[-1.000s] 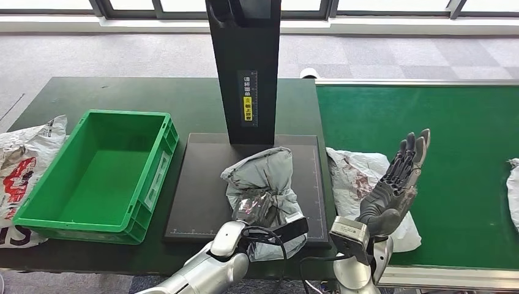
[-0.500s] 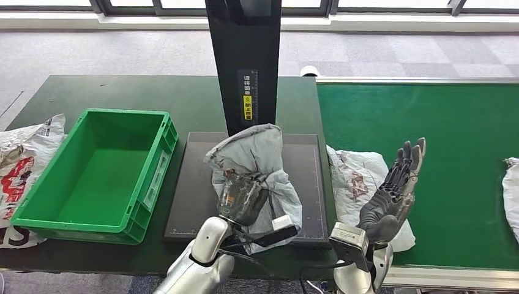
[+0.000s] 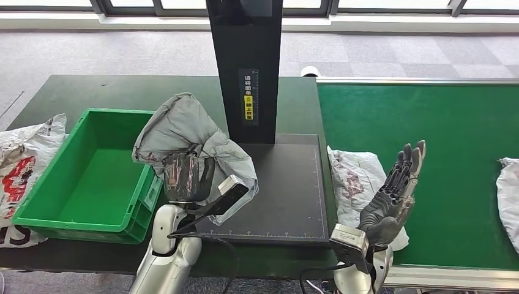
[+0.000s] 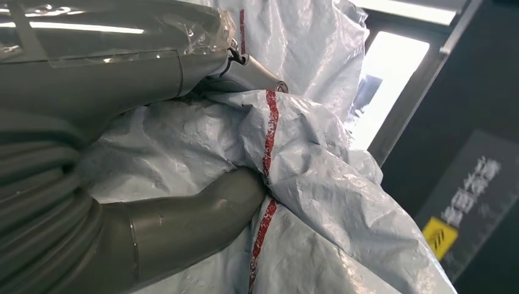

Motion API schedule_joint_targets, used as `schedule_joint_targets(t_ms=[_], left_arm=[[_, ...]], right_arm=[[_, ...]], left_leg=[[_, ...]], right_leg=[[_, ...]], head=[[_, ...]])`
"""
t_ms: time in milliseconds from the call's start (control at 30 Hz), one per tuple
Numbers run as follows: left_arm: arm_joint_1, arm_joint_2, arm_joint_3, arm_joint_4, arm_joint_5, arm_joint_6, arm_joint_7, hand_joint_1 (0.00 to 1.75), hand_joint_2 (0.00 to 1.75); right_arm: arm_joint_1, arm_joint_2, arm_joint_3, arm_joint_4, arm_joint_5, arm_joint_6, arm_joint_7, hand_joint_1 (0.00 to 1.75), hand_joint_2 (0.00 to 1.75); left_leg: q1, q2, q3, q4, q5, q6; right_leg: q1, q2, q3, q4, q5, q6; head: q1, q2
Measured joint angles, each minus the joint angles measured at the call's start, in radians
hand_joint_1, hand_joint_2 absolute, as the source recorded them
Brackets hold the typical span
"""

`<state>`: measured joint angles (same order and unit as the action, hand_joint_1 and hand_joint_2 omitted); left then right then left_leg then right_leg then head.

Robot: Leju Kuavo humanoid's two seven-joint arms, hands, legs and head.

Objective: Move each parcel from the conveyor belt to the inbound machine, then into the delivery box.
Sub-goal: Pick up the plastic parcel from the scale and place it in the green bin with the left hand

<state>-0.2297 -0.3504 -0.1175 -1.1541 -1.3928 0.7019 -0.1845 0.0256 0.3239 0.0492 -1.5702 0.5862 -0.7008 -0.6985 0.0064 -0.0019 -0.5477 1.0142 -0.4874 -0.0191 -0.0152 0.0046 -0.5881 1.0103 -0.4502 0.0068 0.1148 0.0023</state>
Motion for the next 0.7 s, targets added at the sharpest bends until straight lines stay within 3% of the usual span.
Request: schedule_joint_targets(t_ms=[167, 367, 533, 600, 700], left_arm=[[0.011, 0.003, 0.072, -0.052, -0.018, 0.0, -0.038, 1.75, 1.75], [-0.038, 0.003, 0.267, -0.111, -0.003, 0.0, -0.139, 1.75, 1.75], [-0.091, 0.017, 0.395, -0.091, 0.006, 0.0, -0.085, 1.75, 1.75], [-0.116, 0.037, 0.476, -0.063, 0.054, 0.0, -0.067, 1.75, 1.75], [-0.144, 0.074, 0.642, -0.003, 0.146, 0.0, -0.15, 1.75, 1.75]], right_arm=[[0.0, 0.0, -0.001, 0.0, -0.004, 0.0, 0.0, 0.0, 0.0], [0.017, 0.0, -0.005, -0.01, -0.024, 0.0, 0.0, 0.0, 0.0], [0.03, 0.0, -0.007, -0.023, -0.035, 0.0, 0.0, 0.0, 0.0], [0.034, 0.0, -0.007, -0.025, -0.055, 0.0, 0.0, 0.0, 0.0], [0.043, 0.0, -0.007, -0.024, -0.07, 0.0, 0.0, 0.0, 0.0]], left_leg=[[0.0, 0.0, 0.0, 0.0, 0.0, 0.0], [0.0, 0.0, 0.0, 0.0, 0.001, -0.001], [0.0, 0.001, -0.002, 0.0, 0.001, -0.001], [0.001, 0.002, -0.005, -0.001, 0.0, -0.002], [0.001, 0.007, 0.0, -0.001, 0.0, -0.002]], right_leg=[[0.0, 0.0, -0.001, 0.0, 0.0, 0.0], [0.001, 0.0, -0.001, 0.0, 0.0, 0.0], [0.001, 0.0, 0.0, 0.0, 0.0, -0.001], [0.001, 0.001, 0.0, 0.0, 0.0, -0.001], [0.001, 0.007, -0.003, 0.0, 0.001, -0.003]], head=[[0.0, 0.0], [0.0, 0.0], [0.0, 0.0], [0.0, 0.0], [0.0, 0.0]])
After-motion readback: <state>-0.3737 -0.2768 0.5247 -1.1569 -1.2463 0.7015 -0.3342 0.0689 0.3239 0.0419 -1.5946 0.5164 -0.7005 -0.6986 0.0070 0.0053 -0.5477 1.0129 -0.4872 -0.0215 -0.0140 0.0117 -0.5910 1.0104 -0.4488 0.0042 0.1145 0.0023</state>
